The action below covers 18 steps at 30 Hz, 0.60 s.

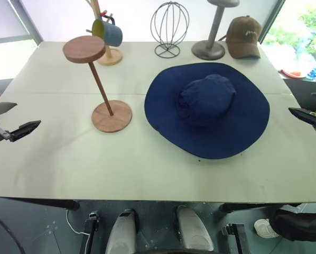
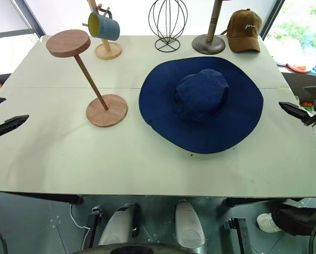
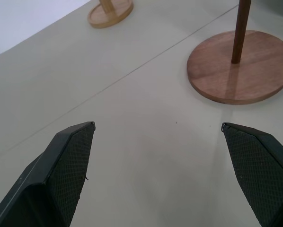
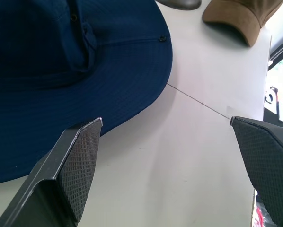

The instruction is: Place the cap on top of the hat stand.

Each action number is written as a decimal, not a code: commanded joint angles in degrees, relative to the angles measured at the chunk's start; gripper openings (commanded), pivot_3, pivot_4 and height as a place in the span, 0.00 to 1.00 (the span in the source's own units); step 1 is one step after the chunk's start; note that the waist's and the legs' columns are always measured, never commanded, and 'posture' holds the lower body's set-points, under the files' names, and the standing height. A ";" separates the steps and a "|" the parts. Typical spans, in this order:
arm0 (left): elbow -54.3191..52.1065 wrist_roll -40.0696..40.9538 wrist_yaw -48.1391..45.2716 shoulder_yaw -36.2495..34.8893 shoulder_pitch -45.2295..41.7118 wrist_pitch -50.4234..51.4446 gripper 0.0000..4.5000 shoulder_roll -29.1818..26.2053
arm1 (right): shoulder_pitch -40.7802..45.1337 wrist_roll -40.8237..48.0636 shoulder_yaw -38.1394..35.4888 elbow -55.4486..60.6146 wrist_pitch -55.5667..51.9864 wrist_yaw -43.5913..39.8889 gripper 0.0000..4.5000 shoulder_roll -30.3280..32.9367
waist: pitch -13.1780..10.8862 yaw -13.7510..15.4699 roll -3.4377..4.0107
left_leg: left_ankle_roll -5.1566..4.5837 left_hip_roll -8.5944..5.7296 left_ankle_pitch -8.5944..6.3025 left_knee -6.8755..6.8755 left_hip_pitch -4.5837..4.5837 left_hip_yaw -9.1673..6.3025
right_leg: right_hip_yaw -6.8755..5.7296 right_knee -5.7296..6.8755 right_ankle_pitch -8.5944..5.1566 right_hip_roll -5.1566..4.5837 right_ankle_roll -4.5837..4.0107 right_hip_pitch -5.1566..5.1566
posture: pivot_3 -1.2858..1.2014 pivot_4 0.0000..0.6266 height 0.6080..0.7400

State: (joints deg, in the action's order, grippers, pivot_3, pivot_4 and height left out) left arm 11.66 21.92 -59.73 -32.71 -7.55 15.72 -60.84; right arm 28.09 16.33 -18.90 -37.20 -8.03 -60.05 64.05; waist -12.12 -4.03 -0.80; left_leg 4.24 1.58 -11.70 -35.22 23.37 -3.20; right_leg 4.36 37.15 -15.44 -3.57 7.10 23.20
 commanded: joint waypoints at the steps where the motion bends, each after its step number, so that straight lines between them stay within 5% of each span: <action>1: -0.36 0.43 -0.41 -1.32 -0.60 -0.39 1.00 -1.74 | 0.04 1.19 -2.21 2.17 0.02 -0.34 0.99 1.11 | 0.00 0.00 0.00 | 0.00 0.00 0.00 0.00 0.00 0.00 | 0.00 0.00 0.00 0.00 0.00 0.00 | 0.52 0.24 1.00; 13: -1.89 2.56 -1.90 0.04 -2.46 4.68 1.00 -2.23 | -0.50 0.50 -1.38 1.74 0.82 -1.20 0.99 1.43 | 0.00 -0.02 0.00 | 0.00 0.00 0.00 0.00 -0.01 0.01 | 0.01 0.01 0.01 0.01 0.00 0.00 | 0.52 0.24 1.00; 18: -10.45 12.05 -7.26 0.02 -4.63 16.66 1.00 -4.88 | -0.11 1.88 -1.17 9.81 -0.85 -3.47 0.99 2.50 | 0.00 -0.01 0.00 | 0.00 0.01 0.00 -0.01 0.01 0.01 | 0.01 0.01 0.01 0.01 0.01 0.01 | 0.52 0.24 1.00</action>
State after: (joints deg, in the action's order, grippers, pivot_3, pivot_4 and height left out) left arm 5.34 29.06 -64.91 -31.89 -10.23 28.12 -63.24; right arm 27.12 16.63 -18.88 -33.06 -8.55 -62.19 64.17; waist -12.12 -4.04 -0.81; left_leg 4.24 1.59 -11.70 -35.23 23.38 -3.19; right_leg 4.37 37.17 -15.43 -3.56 7.12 23.23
